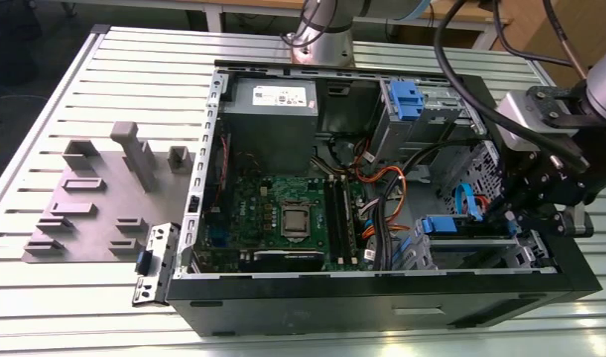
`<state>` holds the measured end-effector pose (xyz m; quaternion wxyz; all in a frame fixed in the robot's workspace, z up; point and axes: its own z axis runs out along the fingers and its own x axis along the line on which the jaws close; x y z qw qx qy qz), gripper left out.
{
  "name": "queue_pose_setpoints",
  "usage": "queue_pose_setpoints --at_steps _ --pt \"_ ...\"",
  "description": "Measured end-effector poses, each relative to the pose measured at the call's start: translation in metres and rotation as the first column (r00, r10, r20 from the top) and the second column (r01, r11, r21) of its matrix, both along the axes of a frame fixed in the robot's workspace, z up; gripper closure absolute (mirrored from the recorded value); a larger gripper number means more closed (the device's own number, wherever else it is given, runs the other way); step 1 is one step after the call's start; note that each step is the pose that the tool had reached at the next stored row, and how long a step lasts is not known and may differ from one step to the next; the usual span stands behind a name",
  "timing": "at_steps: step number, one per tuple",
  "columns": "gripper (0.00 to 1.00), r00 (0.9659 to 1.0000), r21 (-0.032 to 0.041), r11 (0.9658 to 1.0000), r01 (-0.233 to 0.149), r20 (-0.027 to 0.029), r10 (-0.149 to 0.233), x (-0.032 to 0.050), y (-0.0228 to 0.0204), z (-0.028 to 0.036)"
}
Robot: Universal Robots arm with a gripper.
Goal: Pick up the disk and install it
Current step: 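Insert the second disk wire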
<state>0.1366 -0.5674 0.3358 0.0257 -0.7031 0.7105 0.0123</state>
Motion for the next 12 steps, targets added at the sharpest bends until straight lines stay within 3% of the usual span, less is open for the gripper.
queue_pose_setpoints --at_steps 12 --pt "0.83 1.0000 -0.0001 1.0000 0.000 0.0000 0.000 -0.0030 0.0001 -0.0001"
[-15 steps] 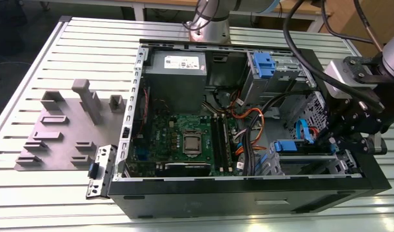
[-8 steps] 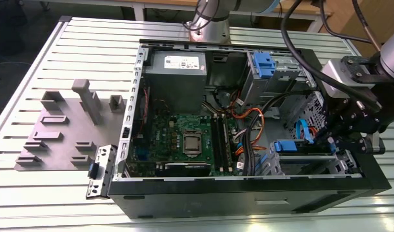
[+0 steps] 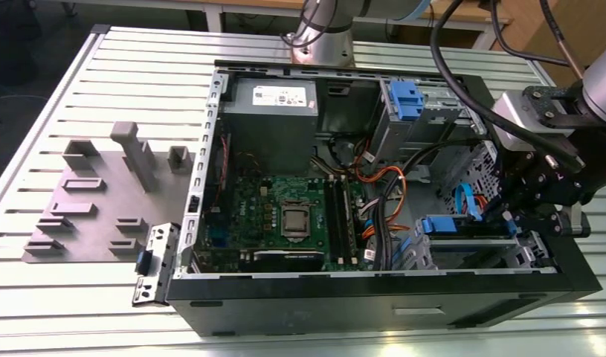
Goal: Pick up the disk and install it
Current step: 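Insert the second disk wire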
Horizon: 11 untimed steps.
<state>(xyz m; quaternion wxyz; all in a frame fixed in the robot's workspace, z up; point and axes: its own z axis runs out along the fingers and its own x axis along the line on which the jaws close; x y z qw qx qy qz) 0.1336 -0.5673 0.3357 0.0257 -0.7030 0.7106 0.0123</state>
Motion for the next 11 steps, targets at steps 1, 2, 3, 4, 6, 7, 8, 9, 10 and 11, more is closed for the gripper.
queue_pose_setpoints --at_steps 1,2,3,4,6,7,8,9,10,11 --pt "0.83 1.0000 0.0000 1.0000 0.000 0.0000 0.000 0.0000 0.0000 0.0000" --pt "0.83 1.0000 0.0000 1.0000 0.000 0.0000 0.000 0.0000 0.0000 0.0000" --pt "0.83 1.0000 0.0000 1.0000 0.000 0.0000 0.000 -0.0001 0.0000 0.0000" --pt "0.83 1.0000 0.0000 1.0000 0.000 0.0000 0.000 -0.0001 0.0000 0.0000" --pt "0.83 1.0000 0.0000 1.0000 0.000 0.0000 0.000 -0.0004 0.0000 0.0000" --pt "0.83 1.0000 0.0000 1.0000 0.000 0.0000 0.000 -0.0004 0.0000 0.0000" --pt "0.83 1.0000 0.0001 1.0000 0.000 0.0000 0.000 -0.0004 0.0000 0.0000" --pt "0.83 1.0000 0.0000 1.0000 0.000 0.0000 0.000 -0.0004 0.0000 0.0000" --pt "0.83 1.0000 0.0000 1.0000 0.000 0.0000 0.000 -0.0004 0.0000 0.0000" --pt "0.83 1.0000 0.0000 1.0000 0.000 0.0000 0.000 -0.0008 0.0000 0.0000"
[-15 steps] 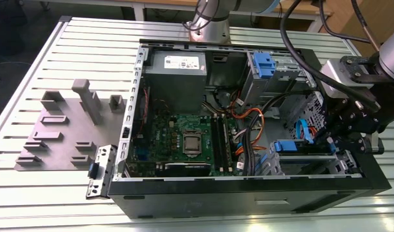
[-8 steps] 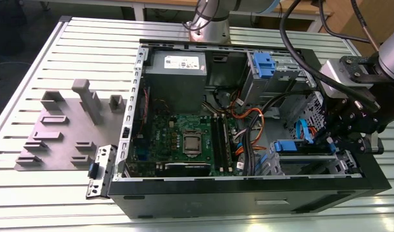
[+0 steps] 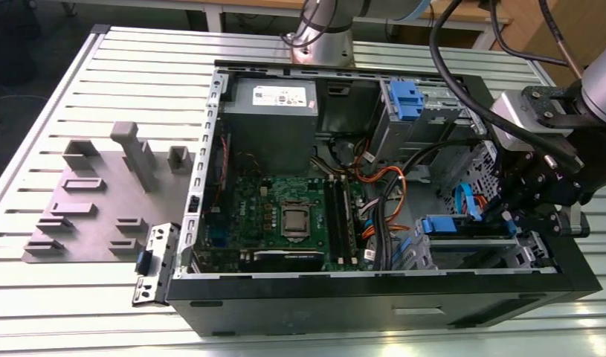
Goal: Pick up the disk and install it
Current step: 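Insert the second disk wire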
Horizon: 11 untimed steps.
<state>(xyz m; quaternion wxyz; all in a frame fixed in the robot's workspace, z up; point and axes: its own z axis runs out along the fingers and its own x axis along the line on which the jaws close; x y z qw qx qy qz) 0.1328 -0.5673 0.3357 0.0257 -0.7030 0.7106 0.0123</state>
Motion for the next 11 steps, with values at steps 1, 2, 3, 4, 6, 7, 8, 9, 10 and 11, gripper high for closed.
queue_pose_setpoints --at_steps 1,2,3,4,6,7,8,9,10,11 --pt "0.83 1.0000 0.0000 1.0000 0.000 0.0000 0.000 -0.0004 0.0000 0.0000" --pt "0.83 1.0000 0.0000 1.0000 0.000 0.0000 0.000 -0.0004 0.0000 0.0000" --pt "0.83 1.0000 0.0000 1.0000 0.000 0.0000 0.000 -0.0004 0.0000 0.0000" --pt "0.83 1.0000 0.0001 1.0000 0.000 0.0000 0.000 -0.0004 0.0000 0.0000" --pt "0.83 1.0000 0.0000 1.0000 0.000 0.0000 0.000 -0.0004 0.0000 0.0000" --pt "0.83 1.0000 0.0000 1.0000 0.000 0.0000 0.000 -0.0004 0.0000 0.0000" --pt "0.83 1.0000 0.0001 1.0000 0.000 0.0000 0.000 -0.0004 0.0000 0.0000" --pt "0.83 1.0000 0.0001 1.0000 0.000 0.0000 0.000 -0.0004 0.0000 0.0000" --pt "0.83 1.0000 0.0000 1.0000 0.000 0.0000 0.000 -0.0004 0.0000 0.0000" --pt "0.83 1.0000 0.0000 1.0000 0.000 0.0000 0.000 -0.0004 0.0000 0.0000"
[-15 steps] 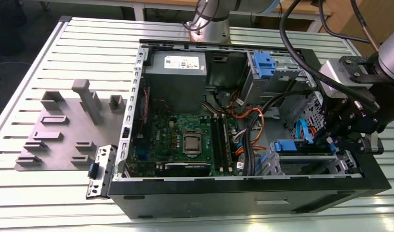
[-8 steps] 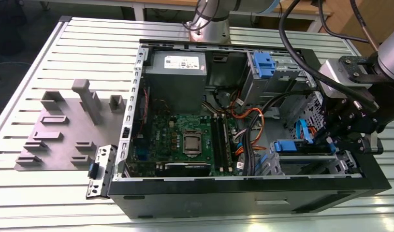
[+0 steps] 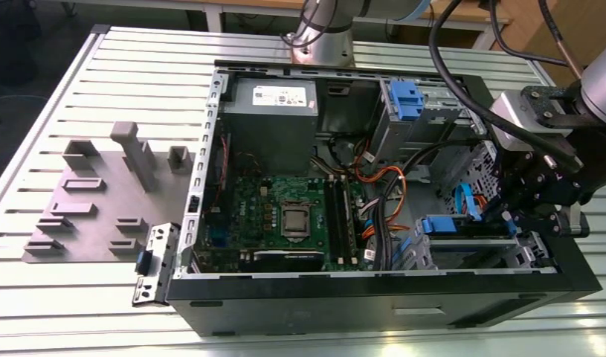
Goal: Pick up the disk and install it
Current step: 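Insert the second disk wire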
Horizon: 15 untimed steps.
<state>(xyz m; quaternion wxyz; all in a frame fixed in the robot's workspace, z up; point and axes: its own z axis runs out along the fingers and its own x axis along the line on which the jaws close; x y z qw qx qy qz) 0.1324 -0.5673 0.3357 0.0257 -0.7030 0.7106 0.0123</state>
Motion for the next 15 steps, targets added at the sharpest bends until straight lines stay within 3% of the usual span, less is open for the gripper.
queue_pose_setpoints --at_steps 2,5,15 --pt "0.83 1.0000 0.0026 1.0000 0.000 -0.0001 0.000 0.0000 0.0000 -0.0003" --pt "0.83 1.0000 0.0131 0.9999 0.000 0.0000 0.000 0.0000 0.0000 -0.0020" --pt "0.83 1.0000 0.0137 0.9999 0.000 0.0000 0.000 0.0000 -0.0001 -0.0032"
